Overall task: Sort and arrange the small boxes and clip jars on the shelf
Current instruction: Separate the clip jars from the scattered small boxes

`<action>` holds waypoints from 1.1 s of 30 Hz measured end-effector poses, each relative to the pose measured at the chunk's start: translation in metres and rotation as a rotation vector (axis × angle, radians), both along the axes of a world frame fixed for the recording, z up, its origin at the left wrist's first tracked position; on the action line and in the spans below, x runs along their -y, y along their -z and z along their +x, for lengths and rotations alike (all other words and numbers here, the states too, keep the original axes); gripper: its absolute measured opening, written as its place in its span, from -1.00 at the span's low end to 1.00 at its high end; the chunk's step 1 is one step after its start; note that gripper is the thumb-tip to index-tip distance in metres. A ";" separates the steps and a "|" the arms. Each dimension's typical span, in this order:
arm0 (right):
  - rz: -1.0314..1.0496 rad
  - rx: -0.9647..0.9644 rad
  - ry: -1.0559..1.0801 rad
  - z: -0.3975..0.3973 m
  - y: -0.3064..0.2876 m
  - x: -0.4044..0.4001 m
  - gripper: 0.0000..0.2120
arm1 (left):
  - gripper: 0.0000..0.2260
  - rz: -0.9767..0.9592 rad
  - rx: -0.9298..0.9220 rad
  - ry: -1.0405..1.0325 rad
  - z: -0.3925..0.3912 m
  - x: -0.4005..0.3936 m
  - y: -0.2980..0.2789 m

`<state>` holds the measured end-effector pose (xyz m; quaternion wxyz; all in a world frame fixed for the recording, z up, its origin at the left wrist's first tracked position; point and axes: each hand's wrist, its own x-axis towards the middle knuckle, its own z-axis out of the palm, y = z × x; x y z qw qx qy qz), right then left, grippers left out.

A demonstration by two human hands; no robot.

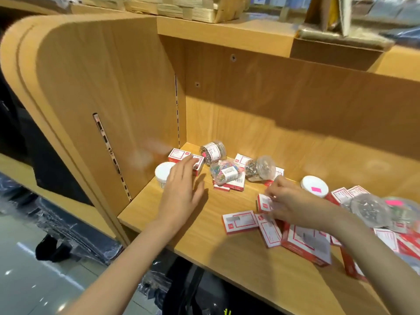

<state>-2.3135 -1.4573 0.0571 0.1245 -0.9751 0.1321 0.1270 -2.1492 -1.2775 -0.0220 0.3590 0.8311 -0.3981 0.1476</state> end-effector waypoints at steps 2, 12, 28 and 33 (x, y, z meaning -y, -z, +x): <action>-0.035 -0.053 0.024 -0.015 -0.005 0.003 -0.71 | -0.50 -0.039 -0.123 0.064 -0.005 0.019 -0.003; 0.117 0.252 0.246 0.042 0.024 0.032 -0.31 | -0.53 -0.044 -0.173 0.007 -0.009 0.028 -0.005; 0.259 0.558 0.071 0.166 0.003 -0.023 -0.38 | -0.68 0.222 0.060 -0.166 -0.003 -0.032 0.021; 0.109 0.624 0.052 0.199 0.014 -0.030 -0.52 | -0.69 0.274 0.064 -0.192 0.003 -0.029 0.018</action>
